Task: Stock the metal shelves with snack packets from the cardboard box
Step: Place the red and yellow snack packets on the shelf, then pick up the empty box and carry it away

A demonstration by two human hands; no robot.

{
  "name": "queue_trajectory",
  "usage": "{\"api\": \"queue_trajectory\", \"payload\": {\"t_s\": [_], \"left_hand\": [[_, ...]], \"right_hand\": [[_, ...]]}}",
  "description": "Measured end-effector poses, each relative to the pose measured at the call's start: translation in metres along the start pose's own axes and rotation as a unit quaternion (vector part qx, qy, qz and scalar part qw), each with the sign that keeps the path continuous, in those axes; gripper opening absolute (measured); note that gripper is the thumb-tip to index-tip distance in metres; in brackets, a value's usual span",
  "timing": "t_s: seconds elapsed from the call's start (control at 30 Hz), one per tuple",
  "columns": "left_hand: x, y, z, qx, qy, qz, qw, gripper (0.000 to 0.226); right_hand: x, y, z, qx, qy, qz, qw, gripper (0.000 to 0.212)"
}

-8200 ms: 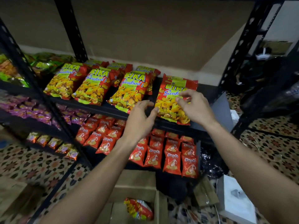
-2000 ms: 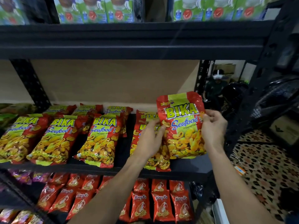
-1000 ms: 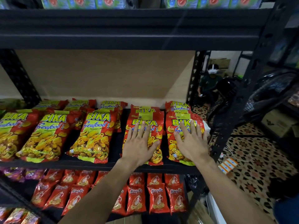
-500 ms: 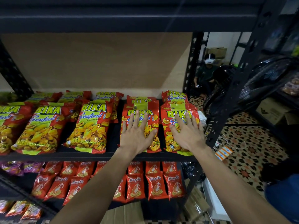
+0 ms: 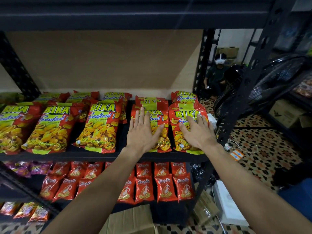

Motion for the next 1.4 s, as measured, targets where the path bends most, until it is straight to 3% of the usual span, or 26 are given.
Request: {"api": "queue_trajectory", "payload": {"t_s": [0.23,0.5,0.7,0.8,0.93,1.0,1.17,1.3,1.4], "left_hand": [[0.019,0.057,0.030,-0.059,0.226,0.055,0.971,0.070],[0.069,0.186,0.016,-0.044,0.304,0.134,0.942,0.037],[0.125,0.302,-0.050,0.114,0.259,0.251,0.926,0.032],[0.151,0.361,-0.072,0.138,0.228,0.286,0.920,0.023],[0.190,0.435,-0.110,0.222,0.184,0.357,0.889,0.016],[0.213,0.469,-0.136,0.269,0.163,0.400,0.860,0.027],[0.243,0.536,-0.177,0.273,0.123,0.530,0.793,0.062],[0.272,0.573,-0.217,0.284,0.115,0.537,0.786,0.055],[0.287,0.603,-0.256,0.295,0.118,0.535,0.783,0.055]], "right_hand": [[0.027,0.038,0.004,-0.017,-0.051,0.037,0.998,0.070],[0.048,0.147,-0.043,0.011,-0.097,0.077,0.992,0.055],[0.034,0.226,-0.133,0.112,-0.071,0.057,0.990,0.051],[0.020,0.257,-0.193,0.200,-0.071,0.039,0.976,0.049],[-0.003,0.283,-0.272,0.317,-0.044,0.006,0.947,0.057],[-0.016,0.291,-0.304,0.349,-0.055,-0.049,0.934,0.059],[-0.049,0.291,-0.371,0.335,-0.096,-0.180,0.920,0.071],[-0.066,0.283,-0.417,0.332,-0.122,-0.245,0.903,0.085],[-0.073,0.280,-0.441,0.333,-0.124,-0.271,0.895,0.080]]}}
Point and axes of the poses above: each hand's wrist, its own y-axis away from the middle knuckle, its own z-axis out of the back of the hand, x = y × z, the point moved 2 cm from there along -y, towards the middle knuckle, and after that the axes turned 7 degrees about -y, right-handed, at the moved point
